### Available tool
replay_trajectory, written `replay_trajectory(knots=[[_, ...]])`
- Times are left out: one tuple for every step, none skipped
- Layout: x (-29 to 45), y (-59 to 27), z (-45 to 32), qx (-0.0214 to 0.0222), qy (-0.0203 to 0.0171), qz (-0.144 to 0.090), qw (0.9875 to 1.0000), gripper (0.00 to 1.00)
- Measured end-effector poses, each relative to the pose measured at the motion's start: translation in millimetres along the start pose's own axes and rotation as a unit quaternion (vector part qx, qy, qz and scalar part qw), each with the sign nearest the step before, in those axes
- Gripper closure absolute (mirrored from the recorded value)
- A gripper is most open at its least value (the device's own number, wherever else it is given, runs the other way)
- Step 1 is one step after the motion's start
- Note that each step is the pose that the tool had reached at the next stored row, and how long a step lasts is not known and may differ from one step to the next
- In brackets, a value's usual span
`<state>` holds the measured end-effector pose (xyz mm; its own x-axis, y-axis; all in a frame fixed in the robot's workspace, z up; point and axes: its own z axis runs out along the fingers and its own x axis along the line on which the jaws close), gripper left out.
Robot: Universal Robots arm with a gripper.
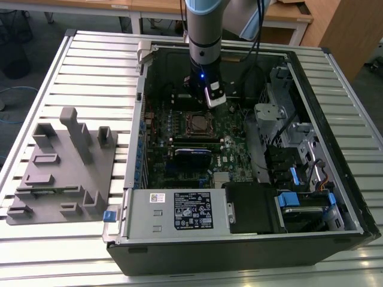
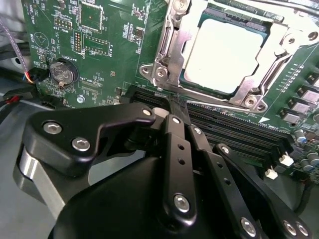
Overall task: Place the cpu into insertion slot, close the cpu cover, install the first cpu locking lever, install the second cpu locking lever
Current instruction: 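Install the first cpu locking lever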
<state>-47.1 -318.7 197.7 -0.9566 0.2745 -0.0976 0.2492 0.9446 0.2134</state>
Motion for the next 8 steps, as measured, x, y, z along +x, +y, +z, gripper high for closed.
replay_trajectory(knots=[[0.2, -0.1, 0.0, -0.0011, -0.0001, 0.000, 1.0000, 0.90], [0.4, -0.2, 0.1, -0.0028, -0.0002, 0.000, 1.0000, 0.90], [0.6, -0.2, 0.2, -0.0048, -0.0002, 0.000, 1.0000, 0.90], [0.8, -0.2, 0.3, -0.0067, -0.0002, 0.001, 1.0000, 0.90], [0.9, -0.3, 0.4, -0.0083, -0.0002, 0.001, 1.0000, 0.90], [1.1, -0.4, 0.5, -0.0100, -0.0003, 0.001, 0.9999, 0.90], [1.2, -0.4, 0.6, -0.0115, -0.0004, 0.001, 0.9999, 0.90], [1.4, -0.5, 0.7, -0.0129, -0.0006, 0.001, 0.9999, 0.90]])
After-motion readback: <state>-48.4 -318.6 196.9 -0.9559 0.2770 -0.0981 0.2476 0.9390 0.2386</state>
